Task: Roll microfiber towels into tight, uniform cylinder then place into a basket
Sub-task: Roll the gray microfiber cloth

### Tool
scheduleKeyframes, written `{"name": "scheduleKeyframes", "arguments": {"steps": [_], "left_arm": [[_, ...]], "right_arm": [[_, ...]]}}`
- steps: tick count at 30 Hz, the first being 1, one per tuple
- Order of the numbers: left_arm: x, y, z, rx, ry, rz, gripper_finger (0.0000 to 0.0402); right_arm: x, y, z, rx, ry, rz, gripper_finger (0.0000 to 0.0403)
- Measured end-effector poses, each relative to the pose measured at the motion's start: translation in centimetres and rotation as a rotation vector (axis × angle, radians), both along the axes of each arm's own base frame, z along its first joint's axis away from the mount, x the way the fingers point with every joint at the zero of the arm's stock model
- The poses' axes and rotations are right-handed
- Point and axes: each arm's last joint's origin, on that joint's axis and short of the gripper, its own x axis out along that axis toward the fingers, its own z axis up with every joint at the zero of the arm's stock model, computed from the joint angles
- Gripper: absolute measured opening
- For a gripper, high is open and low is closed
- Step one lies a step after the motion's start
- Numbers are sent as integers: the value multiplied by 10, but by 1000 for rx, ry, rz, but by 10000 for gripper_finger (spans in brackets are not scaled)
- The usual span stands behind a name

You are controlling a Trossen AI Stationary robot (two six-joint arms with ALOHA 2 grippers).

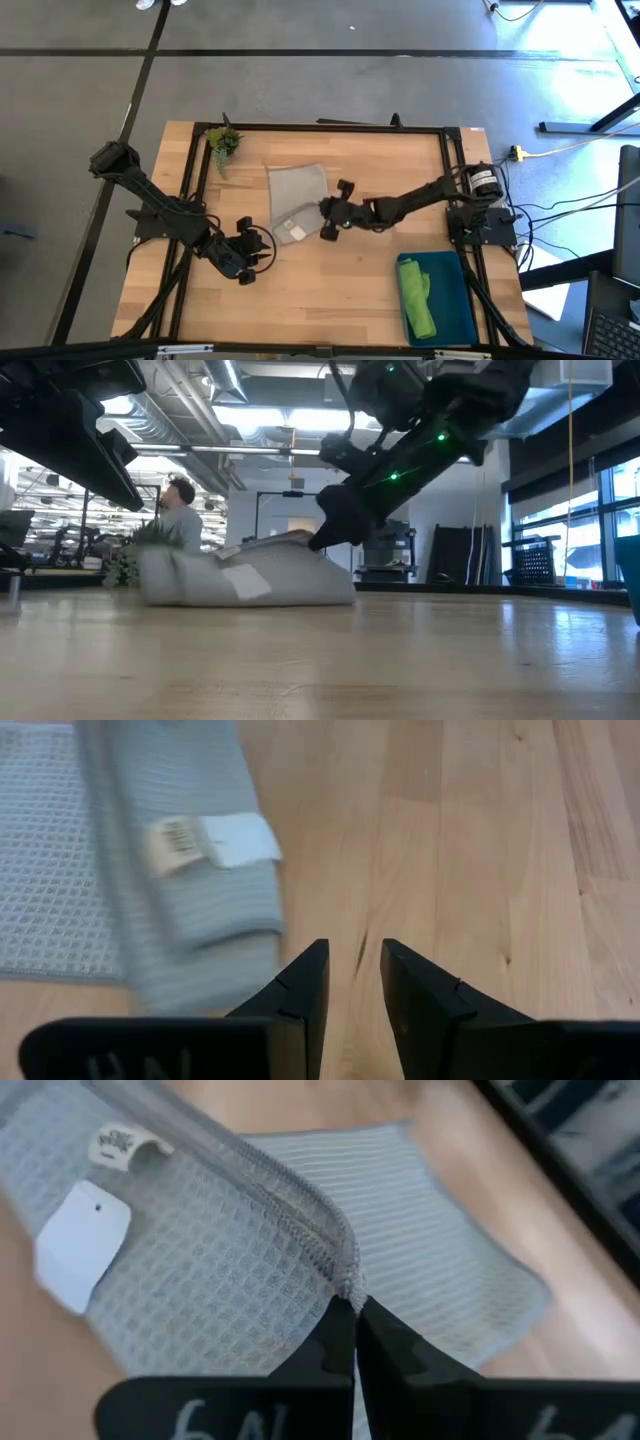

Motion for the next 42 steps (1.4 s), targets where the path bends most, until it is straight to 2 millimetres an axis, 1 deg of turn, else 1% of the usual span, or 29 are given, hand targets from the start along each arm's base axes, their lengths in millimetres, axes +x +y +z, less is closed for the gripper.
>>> {"name": "scheduleKeyframes", "arguments": {"steps": [3,8,14,17,21,26,32,38,40,42], "left_arm": [[0,0,0,0,0,0,87],[0,0,0,0,0,0,87],[0,0,0,0,0,0,87],[0,0,0,0,0,0,87],[0,0,0,0,0,0,87],[0,0,0,0,0,1,87],[0,0,0,-1,0,1,87],[0,0,0,-3,0,3,87],[0,0,0,-6,-1,5,87],[0,0,0,-6,-1,5,87]], "right_arm": [[2,-12,3,-15,-35,-46,4],[3,-29,5,-28,-42,-83,5],[2,-45,5,-2,-67,-159,5],[2,-49,4,2,-67,-167,5],[3,-51,3,61,-69,-118,6],[3,-52,3,119,-94,-135,14],[2,-54,3,98,-97,-172,53],[2,-56,4,71,-126,-247,124],[2,-56,5,64,-121,-236,149],[2,-55,5,58,-97,-177,169]]}}
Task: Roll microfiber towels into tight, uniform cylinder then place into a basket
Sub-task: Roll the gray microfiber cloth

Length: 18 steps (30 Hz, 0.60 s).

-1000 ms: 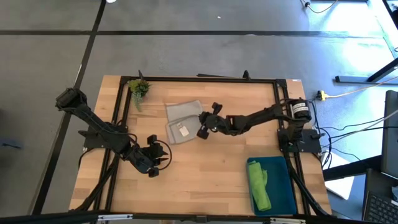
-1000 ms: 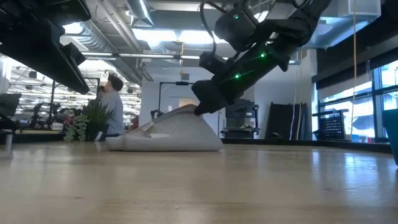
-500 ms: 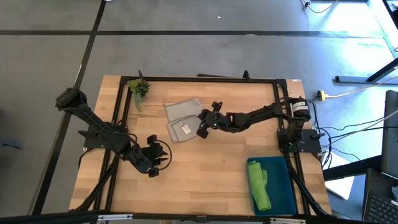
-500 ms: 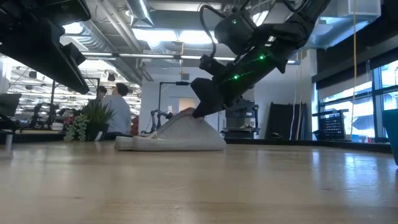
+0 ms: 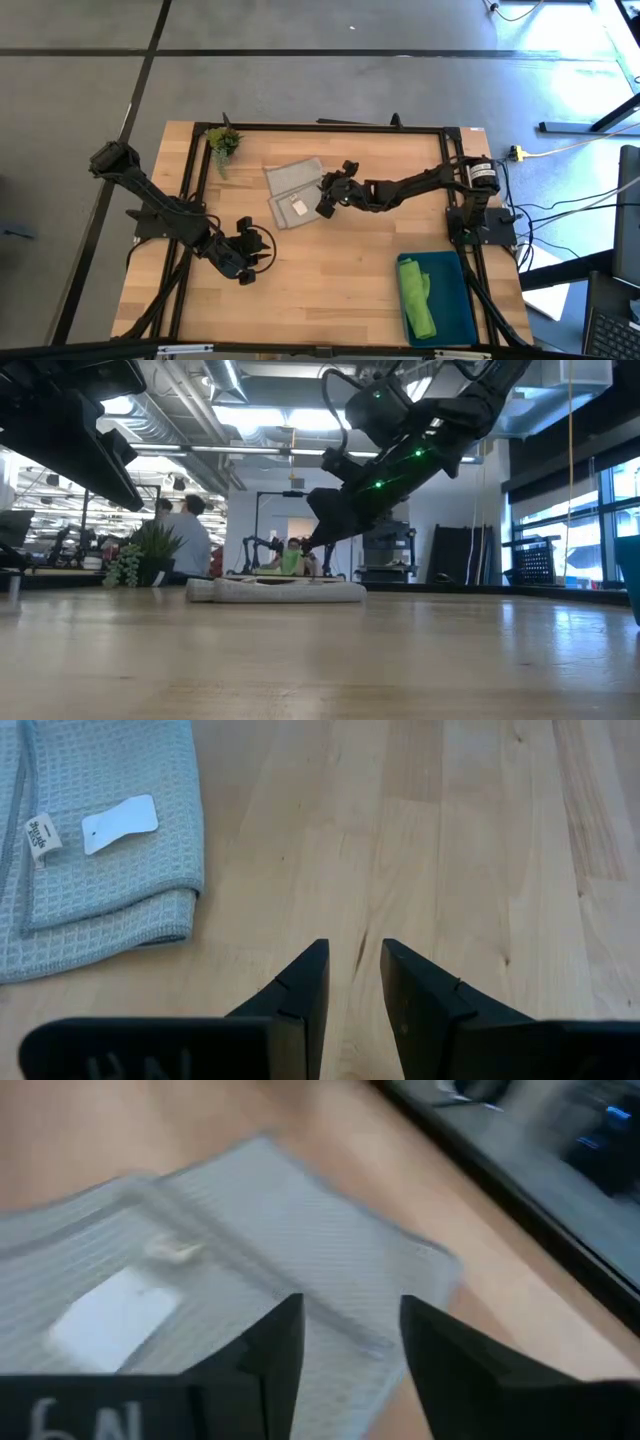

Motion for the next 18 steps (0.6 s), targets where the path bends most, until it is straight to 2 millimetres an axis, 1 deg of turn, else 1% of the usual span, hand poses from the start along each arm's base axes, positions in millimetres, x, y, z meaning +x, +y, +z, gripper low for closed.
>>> {"name": "scheduleKeyframes", "arguments": {"steps": [2,4,6,8,12,18], "left_arm": [[0,0,0,0,0,0,87],[0,0,0,0,0,0,87],[0,0,0,0,0,0,87],[0,0,0,0,0,0,87],[1,1,1,27,-18,21,87],[1,2,1,32,-20,25,87]], "right_arm": [[1,6,0,-4,44,141,182],[0,15,-5,-5,124,304,189],[-2,21,-13,28,186,378,191],[-5,22,-22,64,237,366,192],[-6,20,-37,136,263,310,192],[-4,27,-40,304,221,372,192]]}}
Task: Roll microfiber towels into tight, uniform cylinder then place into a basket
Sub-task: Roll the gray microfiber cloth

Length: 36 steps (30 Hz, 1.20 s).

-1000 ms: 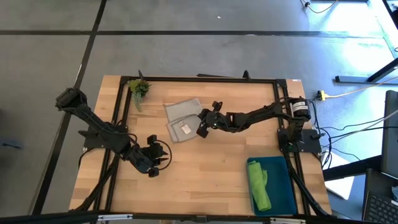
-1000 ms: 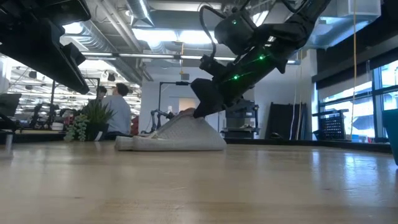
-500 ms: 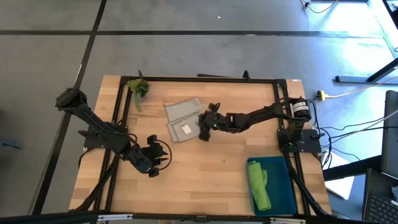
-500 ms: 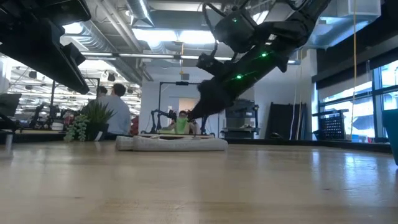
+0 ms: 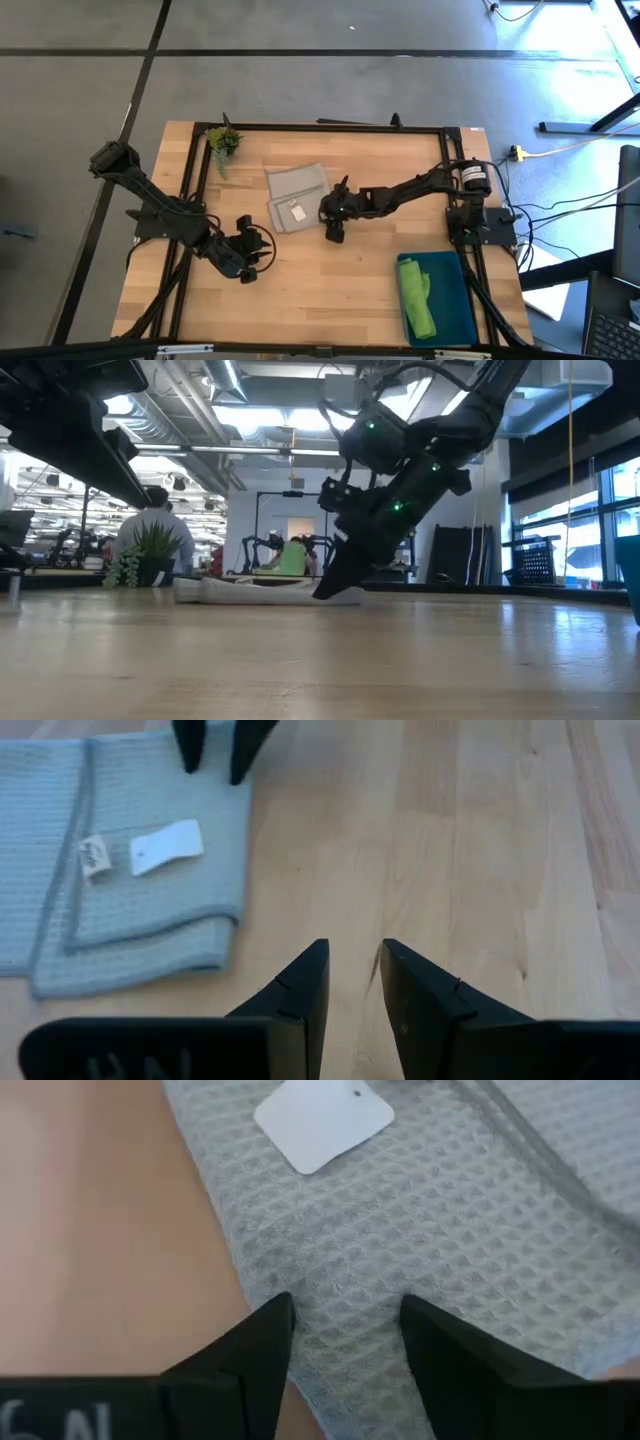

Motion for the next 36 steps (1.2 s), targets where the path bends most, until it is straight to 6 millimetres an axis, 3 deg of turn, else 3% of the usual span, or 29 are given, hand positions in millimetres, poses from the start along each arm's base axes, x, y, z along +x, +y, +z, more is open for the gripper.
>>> {"name": "scheduleKeyframes", "arguments": {"steps": [6,16,23,31,36], "left_arm": [[0,0,0,1,1,0,87],[-2,-1,-2,-38,60,-60,87],[-1,-1,-2,-25,62,-69,90],[0,2,-2,59,71,-122,100],[0,2,-2,116,81,-176,100]], "right_arm": [[2,24,2,242,-31,-44,192],[2,78,9,258,-89,114,192],[16,102,33,137,-160,288,192],[19,120,53,-129,-8,243,192],[13,131,51,-206,20,275,192]]}}
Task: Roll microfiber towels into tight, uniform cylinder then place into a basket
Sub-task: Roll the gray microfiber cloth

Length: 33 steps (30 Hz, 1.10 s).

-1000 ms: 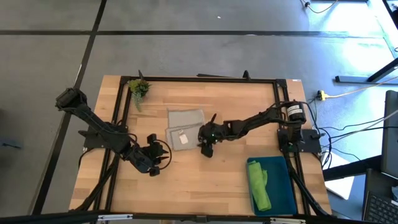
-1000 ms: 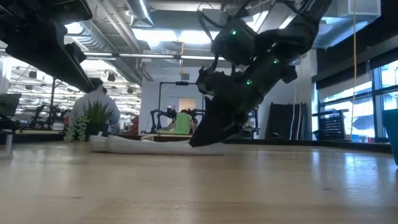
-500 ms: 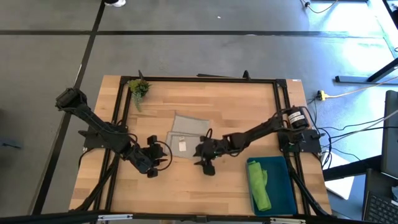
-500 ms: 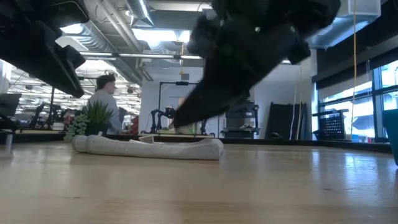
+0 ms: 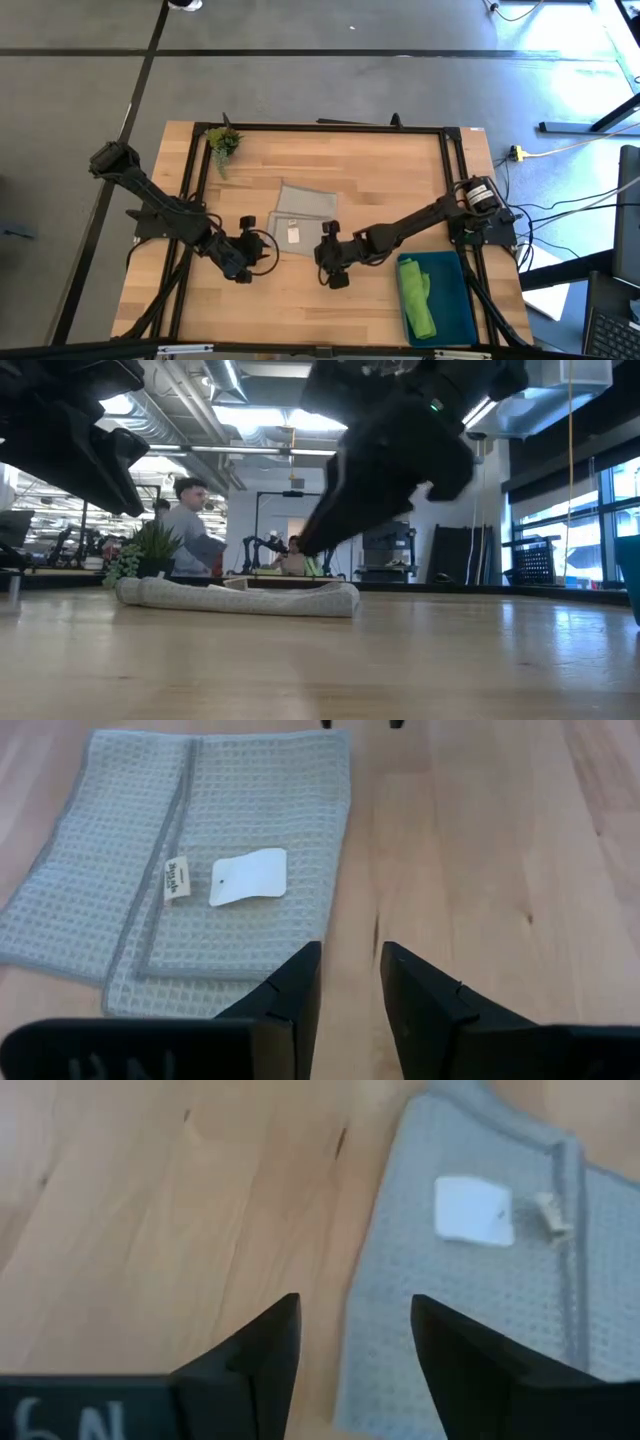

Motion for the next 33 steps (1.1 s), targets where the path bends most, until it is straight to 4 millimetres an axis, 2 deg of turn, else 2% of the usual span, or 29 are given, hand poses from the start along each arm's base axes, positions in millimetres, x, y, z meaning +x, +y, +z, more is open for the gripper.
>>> {"name": "scheduleKeyframes", "arguments": {"steps": [6,15,20,27,30,33], "left_arm": [[0,0,0,0,0,0,99],[0,0,0,2,1,-1,97],[0,0,-1,4,5,1,97],[0,0,0,-7,-3,6,97],[0,0,0,-21,-7,18,97],[0,0,0,-19,-5,18,97]], "right_arm": [[-9,1,-12,-66,21,-8,192],[-13,-12,-32,-79,42,-34,192],[-11,-17,-35,-79,55,-45,192],[-7,-18,-51,-91,67,-56,192],[-7,-18,-53,-93,73,-57,181],[-7,-18,-54,-87,75,-56,152]]}}
